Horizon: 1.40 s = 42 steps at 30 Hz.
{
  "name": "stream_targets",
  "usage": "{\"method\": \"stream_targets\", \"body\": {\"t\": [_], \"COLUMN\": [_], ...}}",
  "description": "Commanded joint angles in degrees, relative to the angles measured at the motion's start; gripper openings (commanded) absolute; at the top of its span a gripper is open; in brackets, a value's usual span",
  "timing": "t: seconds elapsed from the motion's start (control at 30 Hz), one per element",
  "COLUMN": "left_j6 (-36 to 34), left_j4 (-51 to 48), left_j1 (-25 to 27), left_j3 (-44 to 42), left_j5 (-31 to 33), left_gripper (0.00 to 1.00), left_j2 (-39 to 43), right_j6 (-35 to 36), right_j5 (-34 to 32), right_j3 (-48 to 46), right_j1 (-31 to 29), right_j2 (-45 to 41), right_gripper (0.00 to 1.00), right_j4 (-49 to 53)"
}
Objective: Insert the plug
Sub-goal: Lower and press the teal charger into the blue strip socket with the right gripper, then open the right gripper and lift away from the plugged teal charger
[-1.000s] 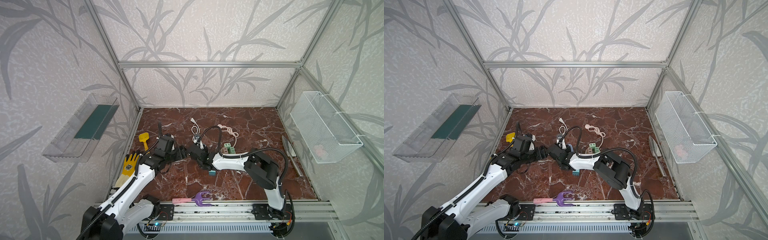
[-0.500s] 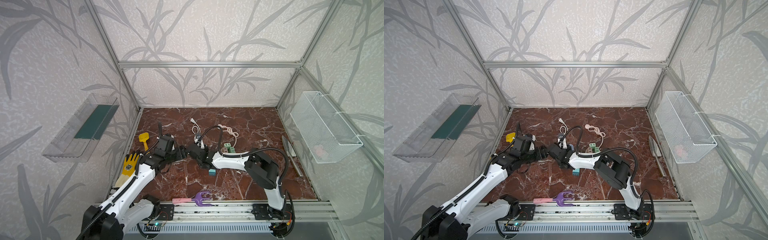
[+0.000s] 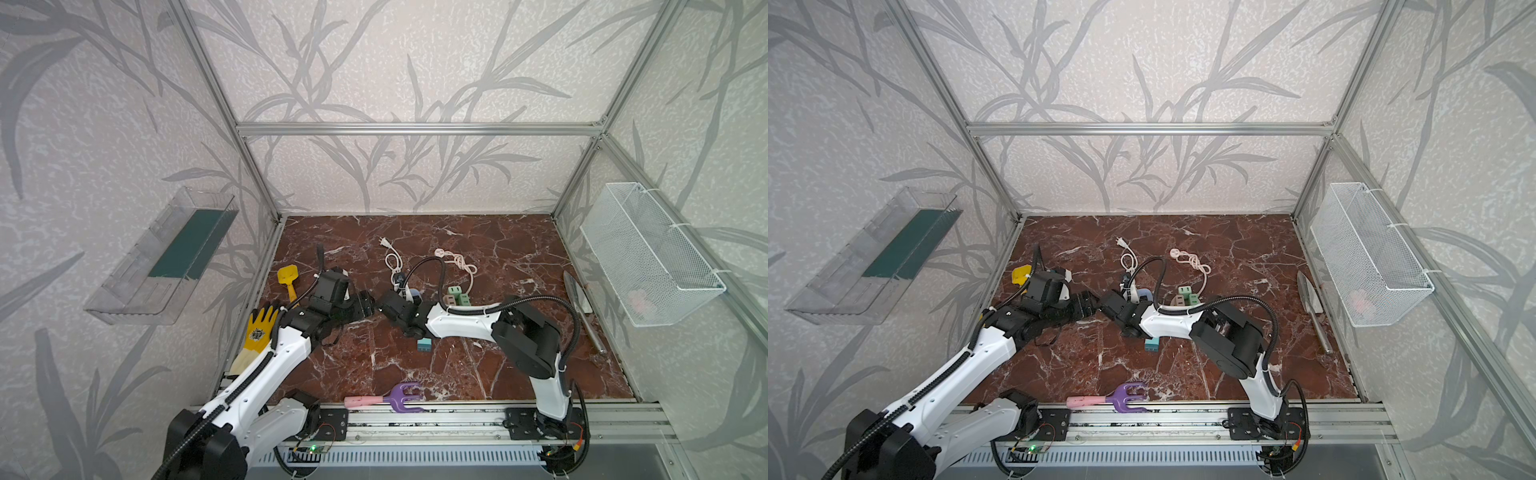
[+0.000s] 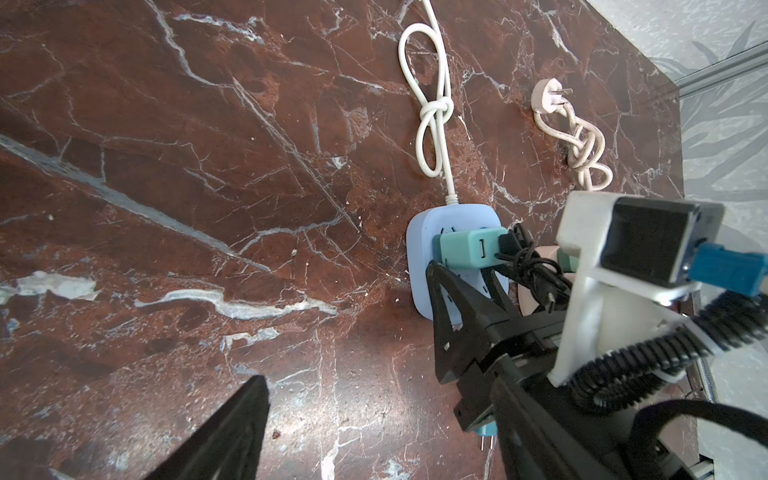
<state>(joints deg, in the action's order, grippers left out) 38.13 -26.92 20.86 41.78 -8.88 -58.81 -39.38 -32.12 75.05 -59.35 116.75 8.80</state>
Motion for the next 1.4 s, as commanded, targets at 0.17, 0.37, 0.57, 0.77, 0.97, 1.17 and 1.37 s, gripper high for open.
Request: {"method": "stream_targets", "body": {"t": [0.17, 0.37, 0.57, 0.77, 0.97, 1.17, 1.37], "left_j6": [0.0, -0.1, 0.5, 2.5, 1.6, 0.3, 3.2], "left_j4": [0.1, -0.5, -2.9, -6.5, -11.0, -14.2, -15.9], "left_j1": [-0.3, -0.3, -0.2, 1.0, 2.1, 6.6, 15.4], "left_j3": [-0.4, -0.6, -0.9, 0.2, 2.3, 3.8, 3.7], "left_j5": [0.2, -0.5, 1.1, 5.9, 7.4, 10.2, 15.3], "left_gripper": [0.84, 0.84, 0.83, 0.81, 0.80, 0.78, 0.78], "left_j2": [0.4, 0.5, 3.2, 7.2, 7.4, 6.0, 6.6], "right_j6": [0.1, 1.4, 4.5, 8.3, 7.6, 4.4, 3.6], "right_j5": [2.4, 5.7, 9.7, 11.9, 11.4, 13.0, 14.6], "right_j3": [0.0, -0.6, -3.1, -5.9, -8.8, -16.2, -17.4], "right_j1": [0.2, 0.2, 0.2, 0.3, 0.3, 0.2, 0.3], "right_j2": [-4.2, -9.6, -17.9, -26.6, -33.5, -41.5, -44.8], "right_gripper": [0.69, 0.71, 0.70, 0.70, 0.70, 0.70, 0.70], "right_j4": [3.7, 5.2, 10.0, 15.5, 22.5, 20.7, 22.3]}}
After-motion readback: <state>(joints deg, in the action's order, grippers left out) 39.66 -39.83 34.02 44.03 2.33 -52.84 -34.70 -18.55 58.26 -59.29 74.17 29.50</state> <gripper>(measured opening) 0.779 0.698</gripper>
